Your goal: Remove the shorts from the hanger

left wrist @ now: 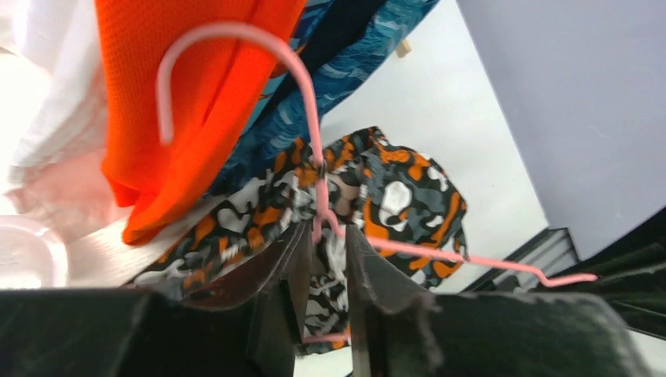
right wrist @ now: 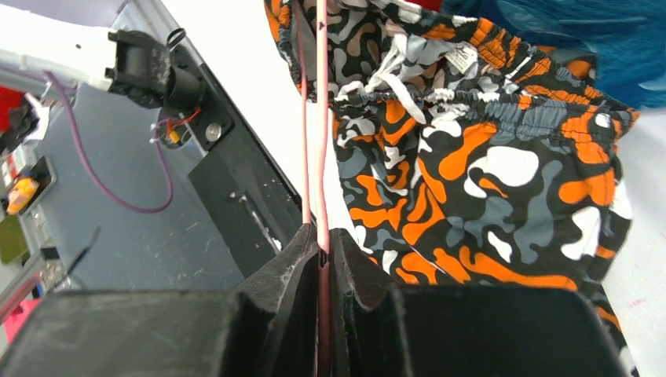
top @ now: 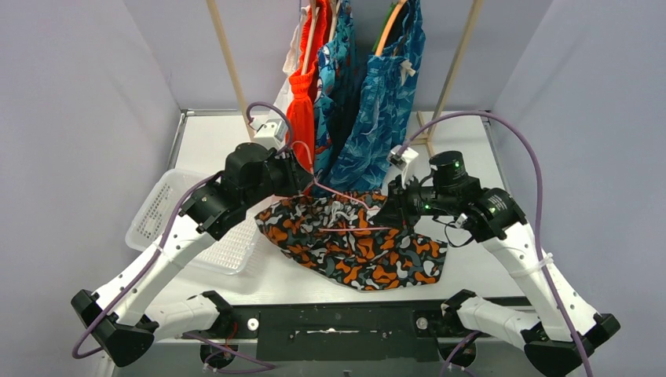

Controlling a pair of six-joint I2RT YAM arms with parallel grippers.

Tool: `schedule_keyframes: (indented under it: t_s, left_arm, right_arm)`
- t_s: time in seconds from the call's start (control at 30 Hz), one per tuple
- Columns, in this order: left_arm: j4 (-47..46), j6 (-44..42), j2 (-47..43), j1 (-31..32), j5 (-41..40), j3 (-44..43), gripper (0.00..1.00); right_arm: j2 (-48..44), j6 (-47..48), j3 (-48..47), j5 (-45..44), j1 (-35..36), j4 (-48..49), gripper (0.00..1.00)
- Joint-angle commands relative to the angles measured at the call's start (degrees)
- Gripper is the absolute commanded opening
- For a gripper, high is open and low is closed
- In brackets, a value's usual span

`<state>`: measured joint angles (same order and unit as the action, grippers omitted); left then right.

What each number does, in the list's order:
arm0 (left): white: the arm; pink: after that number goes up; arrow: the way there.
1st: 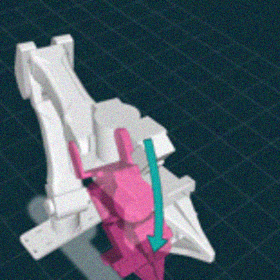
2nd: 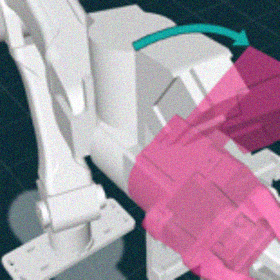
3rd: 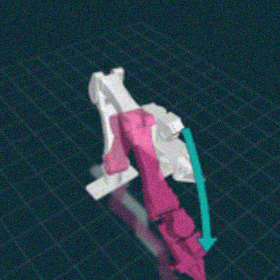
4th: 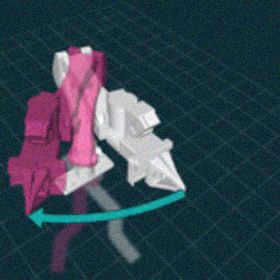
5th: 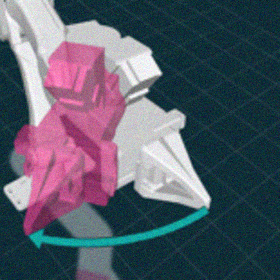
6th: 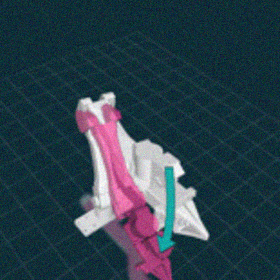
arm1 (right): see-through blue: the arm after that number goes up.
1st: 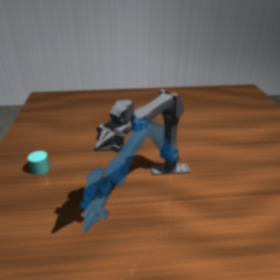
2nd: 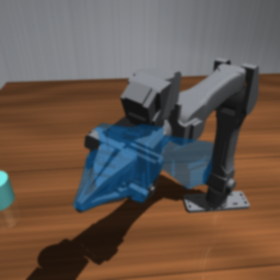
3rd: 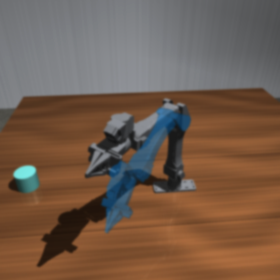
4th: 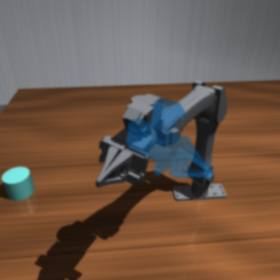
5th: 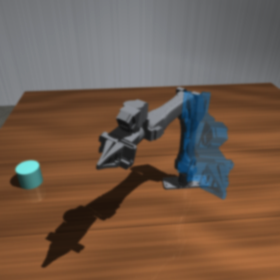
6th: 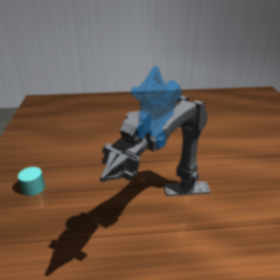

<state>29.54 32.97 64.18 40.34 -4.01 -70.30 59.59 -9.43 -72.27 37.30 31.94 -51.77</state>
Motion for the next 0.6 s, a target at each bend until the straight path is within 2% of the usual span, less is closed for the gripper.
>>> schedule_keyframes:
  t_s: [0.0, 0.1, 0.23, 0.33, 0.57]
  left_arm:
    - [-6.5, -1.06, -2.79, 0.32, 6.59, 1.07, 0.29]
    - [-8.19, -0.92, -4.31, 0.3, 8.61, 2.72, 0.46]
    - [-8.12, -0.6, -6.02, 0.27, 10.48, 4.99, 0.56]
    - [-8.13, 0.14, -7.4, 0.27, 11.42, 6.95, 0.59]
    - [-9.17, 2.52, -9.96, 0.31, 10.24, 10.77, 0.6]
  right_arm:
    - [-4.52, -3.38, 1.28, -4.83, -0.82, -0.75, 0.0]
    - [-7.76, -6.49, 3.02, -5.9, -0.83, -1.34, 0.0]
    - [-11.83, -9.01, 4.8, -6.43, -0.83, -4.1, 0.0]
    - [-15.25, -11.01, 5.63, -7.96, -0.82, -5.5, 0.0]
    - [-19.84, -13.43, 1.27, -18.66, -0.79, -13.97, 0.0]
